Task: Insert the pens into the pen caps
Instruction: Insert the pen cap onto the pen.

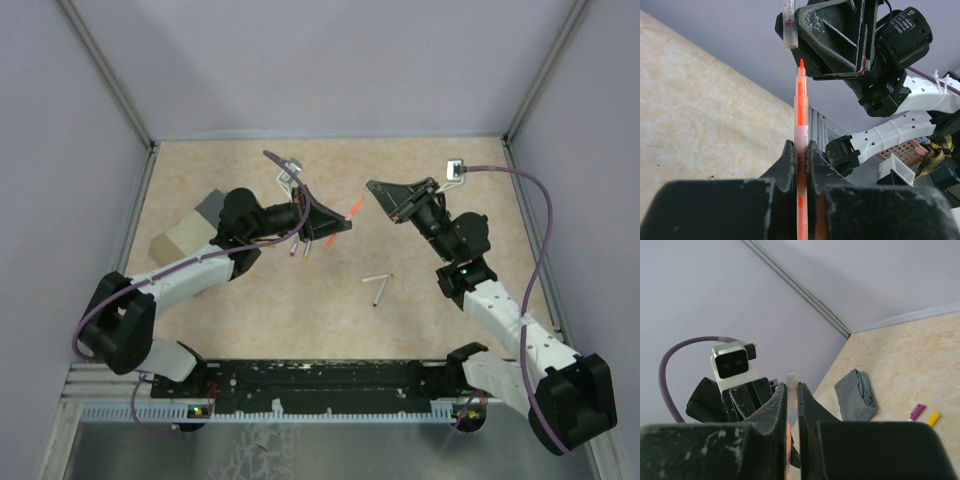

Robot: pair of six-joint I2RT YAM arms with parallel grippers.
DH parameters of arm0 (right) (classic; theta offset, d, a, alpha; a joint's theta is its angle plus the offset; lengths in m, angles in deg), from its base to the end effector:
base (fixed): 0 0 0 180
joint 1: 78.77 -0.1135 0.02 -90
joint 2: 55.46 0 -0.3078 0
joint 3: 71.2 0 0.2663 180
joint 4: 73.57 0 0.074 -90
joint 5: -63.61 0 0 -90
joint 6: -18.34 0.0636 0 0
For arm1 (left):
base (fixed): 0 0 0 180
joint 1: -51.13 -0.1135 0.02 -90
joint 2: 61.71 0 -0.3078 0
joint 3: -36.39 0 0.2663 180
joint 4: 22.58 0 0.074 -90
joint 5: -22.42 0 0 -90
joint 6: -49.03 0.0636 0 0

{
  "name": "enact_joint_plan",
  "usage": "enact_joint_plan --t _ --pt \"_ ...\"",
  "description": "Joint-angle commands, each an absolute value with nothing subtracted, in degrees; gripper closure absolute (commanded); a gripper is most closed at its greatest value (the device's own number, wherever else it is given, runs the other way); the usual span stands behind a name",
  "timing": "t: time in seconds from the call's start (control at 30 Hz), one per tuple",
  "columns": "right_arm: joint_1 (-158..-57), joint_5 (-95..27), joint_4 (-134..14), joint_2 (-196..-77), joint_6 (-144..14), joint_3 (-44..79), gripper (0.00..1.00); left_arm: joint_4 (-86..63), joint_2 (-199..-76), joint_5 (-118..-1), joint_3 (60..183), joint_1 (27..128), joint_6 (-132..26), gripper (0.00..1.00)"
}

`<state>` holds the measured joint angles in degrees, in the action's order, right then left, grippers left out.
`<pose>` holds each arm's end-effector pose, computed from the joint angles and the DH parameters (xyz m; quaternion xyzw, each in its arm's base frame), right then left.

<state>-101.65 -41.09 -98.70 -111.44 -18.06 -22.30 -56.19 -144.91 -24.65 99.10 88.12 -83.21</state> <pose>0.2157 0.1085 0.3778 0.0545 0.5892 0.5558 0.5839 0.2538 -0.2454 0.3533 0.2598 0.5911 -0.6400 0.4165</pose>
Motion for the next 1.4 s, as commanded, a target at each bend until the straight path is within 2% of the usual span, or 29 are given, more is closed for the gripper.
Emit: enact_joint_plan --t 0.0,1.13,1.37 --pt "-102.6 -41.2 -103.1 -111.4 -18.8 -22.1 1.00 -59.3 -145.7 -24.5 101.2 88.6 -83.7 1.00" --pt "-104.0 -42.1 -105.8 -112.4 -18.5 -23.0 1.00 -63.9 -149.2 -27.0 103.8 88.7 -87.1 1.00" --pt "-103.9 -36.1 -100.5 -110.5 -18.8 -21.1 1.00 -63.8 -148.7 -26.3 103.1 88.7 -86.9 1.00"
